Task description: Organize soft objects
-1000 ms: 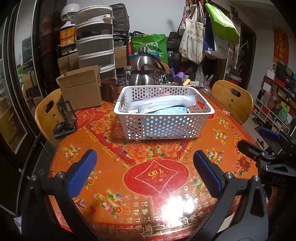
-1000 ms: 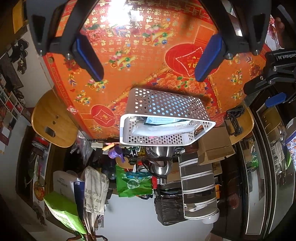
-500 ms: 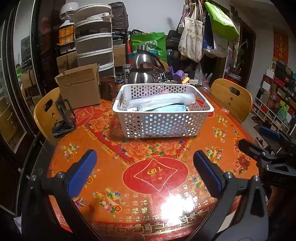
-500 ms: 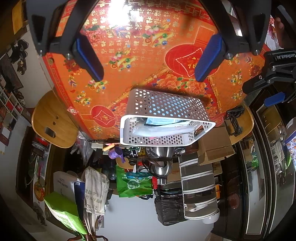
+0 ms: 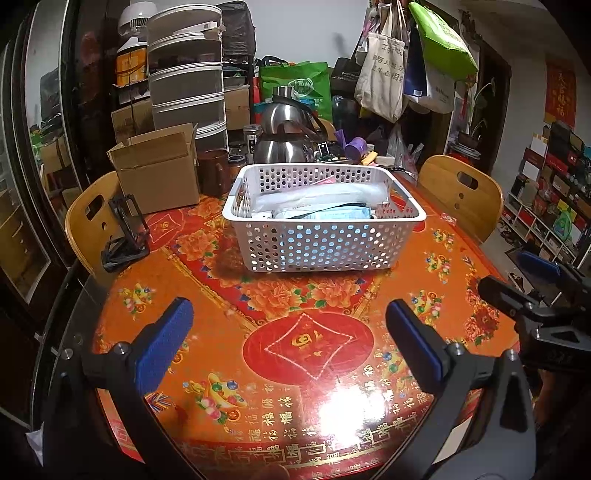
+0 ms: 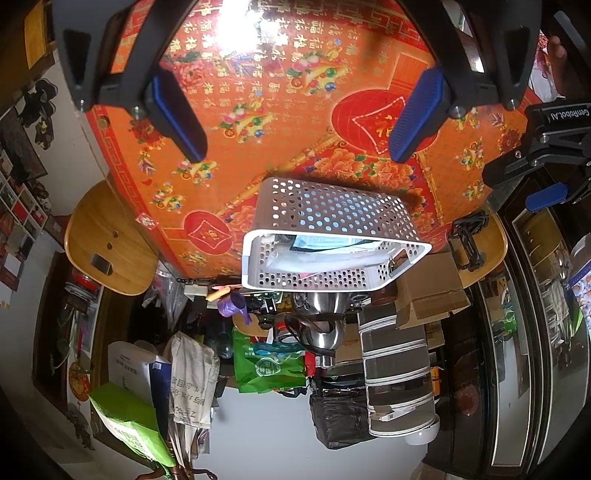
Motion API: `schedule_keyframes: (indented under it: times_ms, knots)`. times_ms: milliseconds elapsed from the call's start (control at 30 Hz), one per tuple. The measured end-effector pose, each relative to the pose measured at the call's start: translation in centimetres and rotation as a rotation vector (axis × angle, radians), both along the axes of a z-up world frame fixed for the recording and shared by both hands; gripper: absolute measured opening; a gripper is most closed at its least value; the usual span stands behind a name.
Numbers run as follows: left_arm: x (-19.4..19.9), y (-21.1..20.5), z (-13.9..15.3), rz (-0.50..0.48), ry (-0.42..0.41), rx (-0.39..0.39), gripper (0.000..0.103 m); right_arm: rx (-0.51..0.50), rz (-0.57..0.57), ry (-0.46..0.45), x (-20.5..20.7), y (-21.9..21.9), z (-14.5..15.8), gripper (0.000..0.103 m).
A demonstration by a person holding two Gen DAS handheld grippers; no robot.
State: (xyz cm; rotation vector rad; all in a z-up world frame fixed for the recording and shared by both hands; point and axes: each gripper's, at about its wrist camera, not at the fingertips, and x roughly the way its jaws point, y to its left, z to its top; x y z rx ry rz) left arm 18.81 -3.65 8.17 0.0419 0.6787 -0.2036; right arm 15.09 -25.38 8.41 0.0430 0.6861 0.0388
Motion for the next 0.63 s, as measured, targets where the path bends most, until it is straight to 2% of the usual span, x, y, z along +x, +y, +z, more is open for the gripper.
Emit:
schedule_keyframes:
  times_ms: [633]
  knots:
    - [0.2, -0.55, -0.57, -0.008, -0.003, 0.021, 0.103, -0.003, 0.0, 0.003, -0.12, 0.04, -0.12, 0.099]
